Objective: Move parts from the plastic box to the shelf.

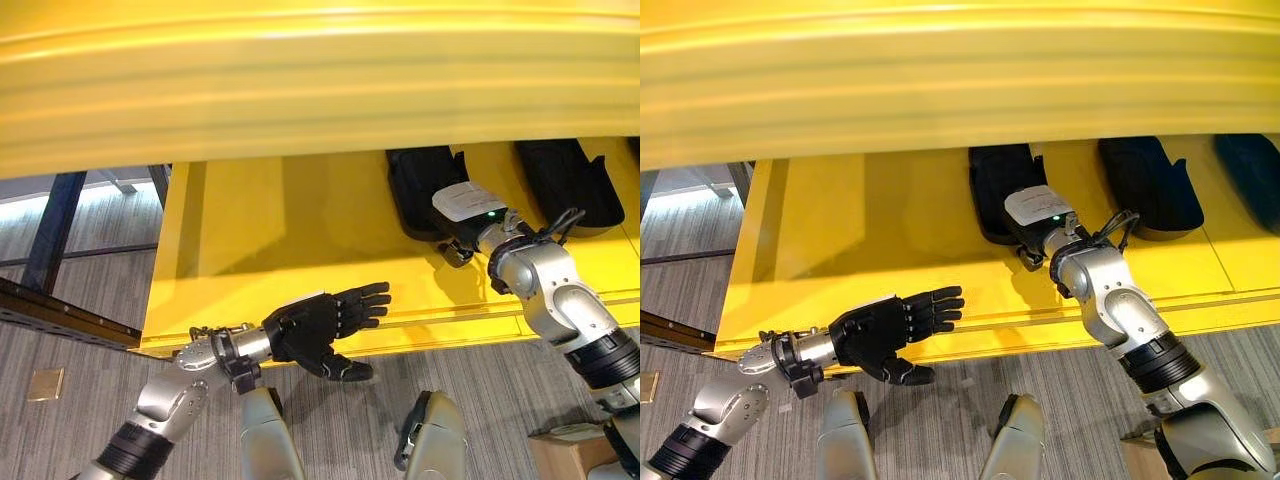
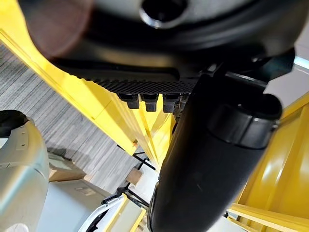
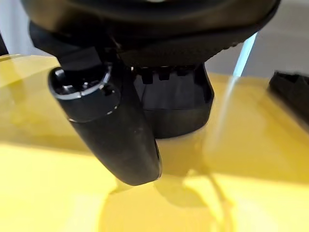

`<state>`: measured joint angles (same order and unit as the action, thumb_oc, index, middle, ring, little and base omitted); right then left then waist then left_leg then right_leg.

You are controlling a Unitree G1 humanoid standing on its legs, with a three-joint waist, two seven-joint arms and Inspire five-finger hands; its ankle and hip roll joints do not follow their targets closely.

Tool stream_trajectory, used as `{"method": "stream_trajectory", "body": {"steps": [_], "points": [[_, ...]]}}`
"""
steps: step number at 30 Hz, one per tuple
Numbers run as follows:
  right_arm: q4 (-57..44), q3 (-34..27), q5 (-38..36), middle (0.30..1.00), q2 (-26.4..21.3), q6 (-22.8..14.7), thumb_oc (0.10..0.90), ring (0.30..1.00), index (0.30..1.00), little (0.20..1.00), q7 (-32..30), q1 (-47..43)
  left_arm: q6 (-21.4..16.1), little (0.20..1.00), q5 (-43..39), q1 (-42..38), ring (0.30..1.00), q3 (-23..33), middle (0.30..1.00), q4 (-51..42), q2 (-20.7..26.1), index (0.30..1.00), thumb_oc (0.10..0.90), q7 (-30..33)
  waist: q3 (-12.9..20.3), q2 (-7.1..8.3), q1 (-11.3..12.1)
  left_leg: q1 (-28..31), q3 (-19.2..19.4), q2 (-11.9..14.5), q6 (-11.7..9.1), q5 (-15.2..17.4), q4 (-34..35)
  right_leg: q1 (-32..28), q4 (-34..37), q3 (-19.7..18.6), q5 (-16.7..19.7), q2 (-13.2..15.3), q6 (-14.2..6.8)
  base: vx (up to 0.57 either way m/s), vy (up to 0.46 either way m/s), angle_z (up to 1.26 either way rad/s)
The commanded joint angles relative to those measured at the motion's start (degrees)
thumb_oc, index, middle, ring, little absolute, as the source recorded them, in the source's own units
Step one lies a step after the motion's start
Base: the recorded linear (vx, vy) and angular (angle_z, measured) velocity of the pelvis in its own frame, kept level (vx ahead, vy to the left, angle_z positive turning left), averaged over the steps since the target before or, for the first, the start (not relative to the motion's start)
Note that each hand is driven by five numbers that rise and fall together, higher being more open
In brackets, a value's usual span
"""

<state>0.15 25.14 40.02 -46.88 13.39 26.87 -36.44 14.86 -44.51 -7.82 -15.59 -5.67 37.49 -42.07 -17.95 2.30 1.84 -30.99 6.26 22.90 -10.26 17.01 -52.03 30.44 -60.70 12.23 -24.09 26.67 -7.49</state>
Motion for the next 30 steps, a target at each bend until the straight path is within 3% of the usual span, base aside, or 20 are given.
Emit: {"method": "stream_trajectory", "body": {"steps": [1, 11, 15, 18, 24, 30], "points": [[-0.39, -0.11, -7.75, 1.000, -3.65, 2.67, 0.900, 1.000, 1.000, 1.000, 10.31, 0.20, -2.22, 1.000, -4.55, -1.86, 1.000, 1.82, 1.000, -8.84, 1.17, 1.000, 0.900, -3.60, 1.30, -0.99, 1.50, 4.87, 1.62, 2.34, 1.85, -2.40, 7.44, -3.90, 7.16, -1.99, 5.75, 0.84, -0.19, 0.05, -0.019, 0.02], [-0.57, -0.46, -10.95, 1.000, -4.87, 2.86, 0.900, 1.000, 1.000, 1.000, 6.11, -0.41, -1.63, 1.000, -5.10, -1.68, 1.000, 0.59, 1.000, -9.37, 1.56, 1.000, 0.900, -2.64, 1.84, -0.33, 1.58, 6.84, 2.46, 2.37, 1.66, -3.22, 9.31, -6.03, 9.25, -1.17, 6.94, 0.48, -0.31, 0.04, -0.006, 0.00], [-1.97, -2.61, -13.21, 1.000, -5.87, -0.29, 0.900, 1.000, 1.000, 1.000, -3.62, -0.83, -1.00, 1.000, -5.74, -1.80, 1.000, 1.13, 1.000, -9.52, 2.09, 1.000, 0.900, -2.13, 1.89, -0.28, 1.37, 7.51, 2.73, 2.37, 1.46, -3.35, 9.82, -6.77, 9.94, -1.12, 7.28, 0.35, -0.59, 0.01, 0.002, 0.00], [-5.72, -5.67, -10.69, 1.000, -6.52, -3.91, 0.900, 1.000, 1.000, 1.000, -12.49, 0.36, -0.57, 1.000, -6.26, -1.39, 1.000, 1.98, 1.000, -10.11, 2.18, 1.000, 0.900, -1.88, 1.98, -0.65, 0.81, 7.77, 2.94, 2.35, 1.50, -3.23, 9.76, -7.03, 10.36, -1.35, 7.61, 0.31, -0.81, 0.03, 0.031, -0.01], [-11.26, -9.40, -7.70, 1.000, -5.05, -7.30, 0.900, 1.000, 1.000, 1.000, -21.65, 2.41, 0.40, 1.000, -6.77, -0.96, 1.000, 2.77, 1.000, -11.60, 1.53, 1.000, 0.900, -0.74, 2.02, -1.51, 0.00, 8.19, 3.43, 2.46, 1.62, -2.81, 9.69, -7.13, 10.78, -2.02, 7.81, 0.32, -1.29, 0.01, 0.037, -0.05], [-12.97, -10.06, -9.88, 1.000, -5.00, -7.58, 0.900, 1.000, 1.000, 1.000, -18.78, 3.95, 0.95, 1.000, -6.81, -0.73, 1.000, 3.57, 1.000, -11.95, 1.53, 1.000, 0.900, -0.84, 2.08, -1.77, -0.31, 8.04, 3.28, 2.46, 1.54, -2.34, 9.18, -6.86, 10.47, -2.29, 7.65, 0.67, -1.44, 0.00, 0.004, -0.01]]}}
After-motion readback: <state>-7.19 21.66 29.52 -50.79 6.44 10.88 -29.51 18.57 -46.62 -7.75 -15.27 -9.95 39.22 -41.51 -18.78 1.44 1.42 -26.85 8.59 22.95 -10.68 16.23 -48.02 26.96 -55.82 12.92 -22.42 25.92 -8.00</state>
